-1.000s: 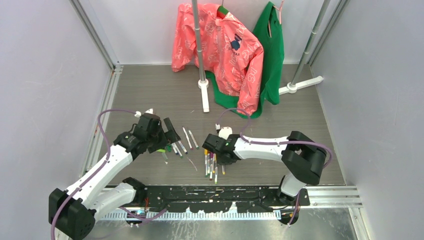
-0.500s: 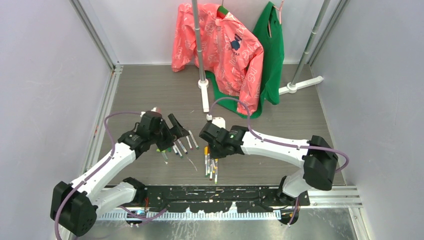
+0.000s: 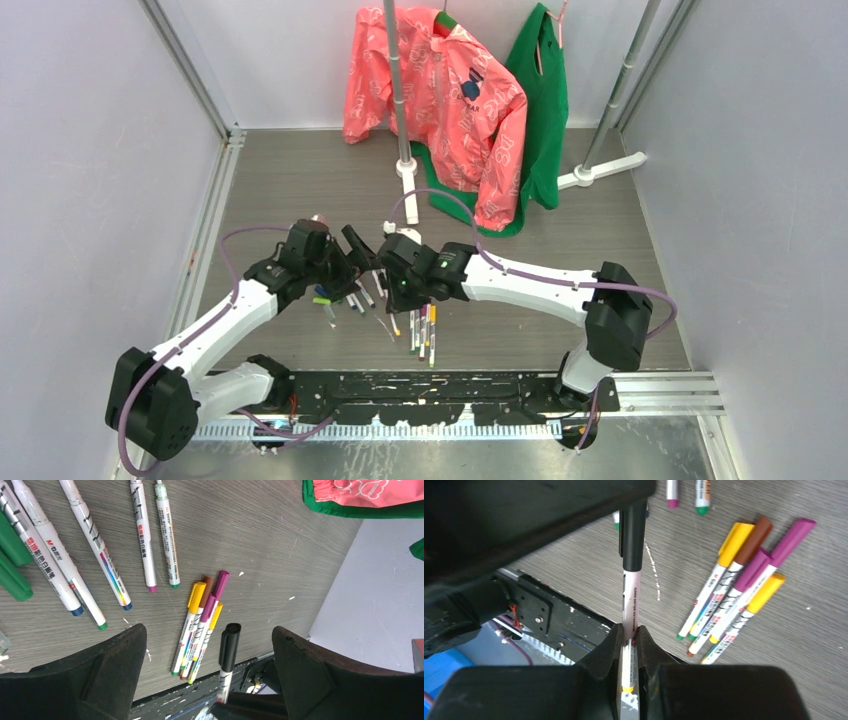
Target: Open the pen caps
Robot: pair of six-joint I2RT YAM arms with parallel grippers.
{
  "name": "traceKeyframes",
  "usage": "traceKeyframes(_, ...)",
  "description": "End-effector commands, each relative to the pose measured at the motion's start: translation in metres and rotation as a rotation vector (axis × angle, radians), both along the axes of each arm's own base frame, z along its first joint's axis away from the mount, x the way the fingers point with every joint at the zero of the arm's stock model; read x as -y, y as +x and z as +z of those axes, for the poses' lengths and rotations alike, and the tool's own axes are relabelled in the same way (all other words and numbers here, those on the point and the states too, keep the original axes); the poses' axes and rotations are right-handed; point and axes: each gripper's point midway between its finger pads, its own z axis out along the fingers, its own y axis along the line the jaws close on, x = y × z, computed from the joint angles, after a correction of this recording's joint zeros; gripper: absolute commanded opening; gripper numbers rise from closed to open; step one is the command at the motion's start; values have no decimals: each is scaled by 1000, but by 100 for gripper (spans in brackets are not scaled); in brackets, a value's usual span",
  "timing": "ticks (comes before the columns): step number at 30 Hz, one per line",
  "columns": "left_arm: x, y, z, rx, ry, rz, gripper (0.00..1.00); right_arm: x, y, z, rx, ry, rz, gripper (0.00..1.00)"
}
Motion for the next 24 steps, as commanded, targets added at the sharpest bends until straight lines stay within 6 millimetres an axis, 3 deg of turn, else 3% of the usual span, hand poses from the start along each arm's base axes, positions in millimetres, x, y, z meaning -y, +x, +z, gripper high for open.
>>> traceKeyframes(1,12,5,11,31,-76,-12,94,-35,5,32,40,119,43,1)
traceKeyframes(8,14,6,13,20,-95,3,86,-58,3,49,24,172,86,1)
traceKeyframes(12,13,4,10,14,-92,9,72,-62,3,50,24,181,88,1)
traceKeyframes(16,10,2,4,11,-95,23,51,-64,0,46,19,187,89,1)
traceKeyframes(24,3,0,11,27,-64,31,34,-64,-7,44,4,192,88,1)
